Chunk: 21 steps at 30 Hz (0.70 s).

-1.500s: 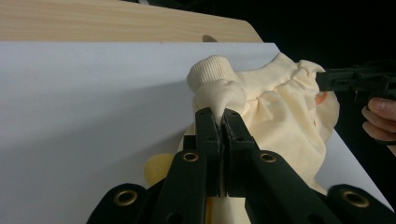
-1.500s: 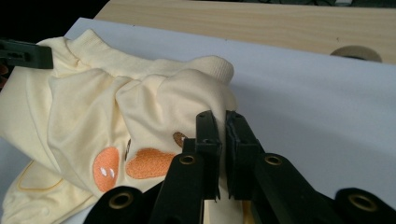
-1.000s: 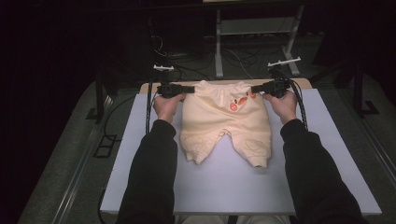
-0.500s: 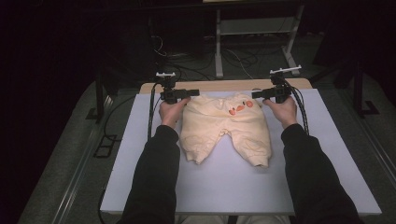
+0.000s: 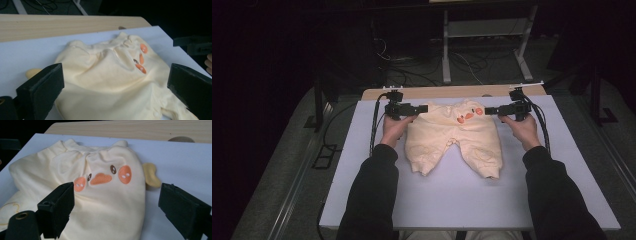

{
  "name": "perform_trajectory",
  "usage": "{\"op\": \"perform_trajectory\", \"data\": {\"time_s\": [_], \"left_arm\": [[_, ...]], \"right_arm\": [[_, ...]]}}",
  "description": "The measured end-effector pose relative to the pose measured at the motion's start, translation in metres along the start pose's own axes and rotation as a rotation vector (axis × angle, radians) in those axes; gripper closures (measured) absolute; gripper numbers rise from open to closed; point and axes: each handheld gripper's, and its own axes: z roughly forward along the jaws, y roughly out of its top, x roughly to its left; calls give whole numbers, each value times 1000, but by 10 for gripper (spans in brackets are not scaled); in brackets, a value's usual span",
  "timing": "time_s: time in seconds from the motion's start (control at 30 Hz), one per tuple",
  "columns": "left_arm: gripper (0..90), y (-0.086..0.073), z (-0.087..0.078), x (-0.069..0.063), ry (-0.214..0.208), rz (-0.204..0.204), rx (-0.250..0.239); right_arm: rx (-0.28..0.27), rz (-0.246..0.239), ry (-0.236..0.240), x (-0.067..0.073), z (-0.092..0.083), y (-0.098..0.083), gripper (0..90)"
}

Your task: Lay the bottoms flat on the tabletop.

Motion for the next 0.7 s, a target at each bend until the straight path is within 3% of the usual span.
{"op": "perform_trajectory", "data": {"time_s": [0.1,0.27,0.43,0.5,0.7], "left_arm": [[0,-5,-5,-6,1,36,15],[0,-13,-14,-13,-18,34,1],[0,-19,-21,-15,-22,44,-7],[0,-21,-25,-17,-35,34,-15],[0,-27,-32,-26,-34,56,-14]], "right_arm": [[-6,4,21,1,-3,-6,105],[-6,-2,29,7,-10,-13,0],[2,-36,31,17,-17,-18,0],[-7,-44,46,21,-20,-21,0],[-11,-72,79,35,-29,-30,0]]}}
